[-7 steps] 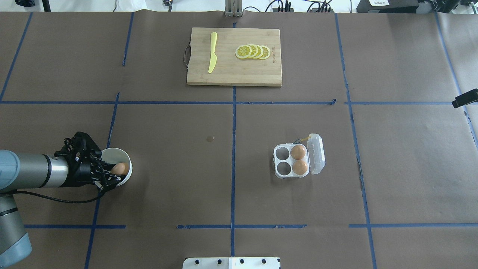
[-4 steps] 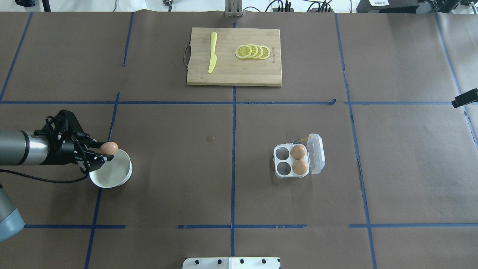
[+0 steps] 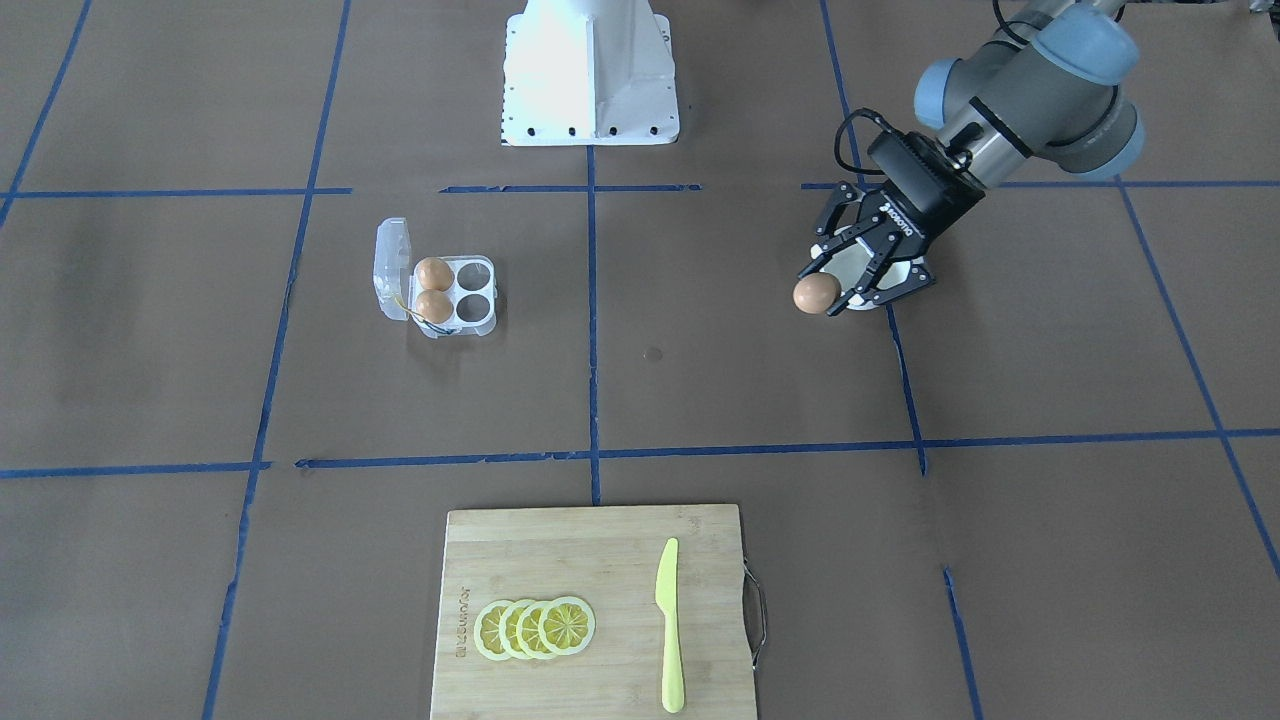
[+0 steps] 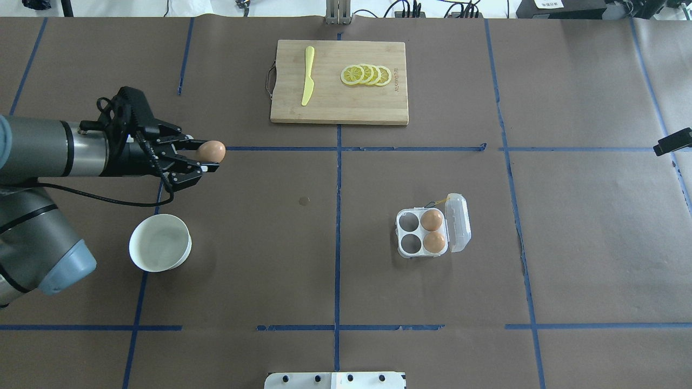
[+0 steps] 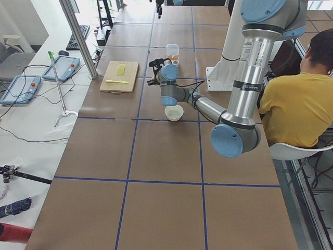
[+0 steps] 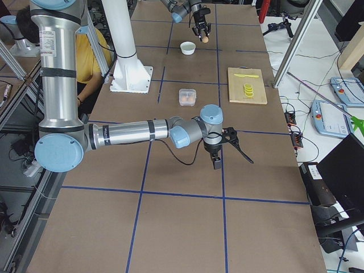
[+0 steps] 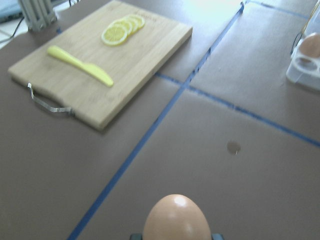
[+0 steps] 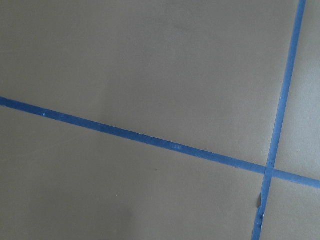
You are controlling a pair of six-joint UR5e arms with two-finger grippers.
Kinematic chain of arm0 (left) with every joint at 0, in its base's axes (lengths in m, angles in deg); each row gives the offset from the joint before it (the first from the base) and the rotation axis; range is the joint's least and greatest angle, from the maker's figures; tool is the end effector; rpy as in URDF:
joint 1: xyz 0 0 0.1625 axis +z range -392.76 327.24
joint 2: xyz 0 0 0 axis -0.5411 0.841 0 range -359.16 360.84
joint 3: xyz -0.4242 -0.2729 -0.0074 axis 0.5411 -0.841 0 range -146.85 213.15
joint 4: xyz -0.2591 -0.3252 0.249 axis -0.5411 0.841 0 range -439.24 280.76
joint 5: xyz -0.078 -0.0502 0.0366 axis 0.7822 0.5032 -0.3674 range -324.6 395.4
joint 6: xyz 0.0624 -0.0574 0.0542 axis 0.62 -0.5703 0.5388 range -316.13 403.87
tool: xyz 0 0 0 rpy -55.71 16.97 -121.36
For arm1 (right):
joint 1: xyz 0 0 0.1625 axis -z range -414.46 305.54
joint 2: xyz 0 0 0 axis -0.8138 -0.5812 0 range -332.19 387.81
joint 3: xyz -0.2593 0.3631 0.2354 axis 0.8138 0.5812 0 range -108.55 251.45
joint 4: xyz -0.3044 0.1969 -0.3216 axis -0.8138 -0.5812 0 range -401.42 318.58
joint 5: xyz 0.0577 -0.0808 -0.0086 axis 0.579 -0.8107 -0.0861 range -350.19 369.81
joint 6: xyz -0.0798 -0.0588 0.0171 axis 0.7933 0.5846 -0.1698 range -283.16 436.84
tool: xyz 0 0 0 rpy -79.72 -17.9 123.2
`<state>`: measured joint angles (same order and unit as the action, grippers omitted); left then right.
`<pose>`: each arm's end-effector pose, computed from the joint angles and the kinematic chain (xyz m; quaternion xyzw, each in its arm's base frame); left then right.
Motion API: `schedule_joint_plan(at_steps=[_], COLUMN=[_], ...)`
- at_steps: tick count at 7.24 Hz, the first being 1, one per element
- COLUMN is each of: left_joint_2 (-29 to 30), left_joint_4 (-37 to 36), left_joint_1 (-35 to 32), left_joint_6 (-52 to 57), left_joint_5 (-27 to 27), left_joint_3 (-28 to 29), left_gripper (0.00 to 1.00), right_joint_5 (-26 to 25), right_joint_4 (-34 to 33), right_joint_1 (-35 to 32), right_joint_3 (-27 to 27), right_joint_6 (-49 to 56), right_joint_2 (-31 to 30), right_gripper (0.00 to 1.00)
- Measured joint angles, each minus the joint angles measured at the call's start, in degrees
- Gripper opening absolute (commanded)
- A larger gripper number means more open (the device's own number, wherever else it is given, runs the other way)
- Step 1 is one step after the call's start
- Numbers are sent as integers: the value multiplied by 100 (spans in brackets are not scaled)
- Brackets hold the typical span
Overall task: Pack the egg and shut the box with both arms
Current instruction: 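Lift the brown egg out of the bowl with the left gripper, then carry the egg with the left gripper to the empty carton cup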
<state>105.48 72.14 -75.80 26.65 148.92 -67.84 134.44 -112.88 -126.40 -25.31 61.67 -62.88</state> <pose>0.4079 -0.5083 0.3543 0.4925 0.4833 0.3178 0.6503 -0.1082 -0.5772 0.6514 0.1118 -0.3368 -0.0870 0.9308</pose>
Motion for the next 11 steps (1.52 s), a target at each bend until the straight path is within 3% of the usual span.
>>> schedule_joint_plan(at_steps=[2, 3, 5, 6, 8, 11], left_joint_2=[779, 1137, 1556, 1892, 2480, 2954], left_joint_4=[219, 343, 786, 907, 969, 980], left_joint_1=[273, 666, 1877, 2219, 2589, 2832], left_joint_6=[4, -1, 10, 19, 18, 4], left_joint_5=[-78, -469, -2125, -2582, -2974, -3272], left_joint_3=[287, 519, 1060, 1481, 2150, 2630], left_gripper=[0, 0, 0, 4, 4, 21], right_joint_5=[-2, -6, -11, -14, -17, -18], right_joint_4=[0, 0, 0, 0, 0, 0], right_joint_1=[2, 3, 2, 1, -2, -2], right_joint_3=[4, 7, 8, 8, 8, 8], right_joint_6=[1, 0, 4, 5, 6, 5], right_joint_2=[12, 14, 22, 23, 24, 13], right_gripper=[100, 100, 100, 100, 100, 100])
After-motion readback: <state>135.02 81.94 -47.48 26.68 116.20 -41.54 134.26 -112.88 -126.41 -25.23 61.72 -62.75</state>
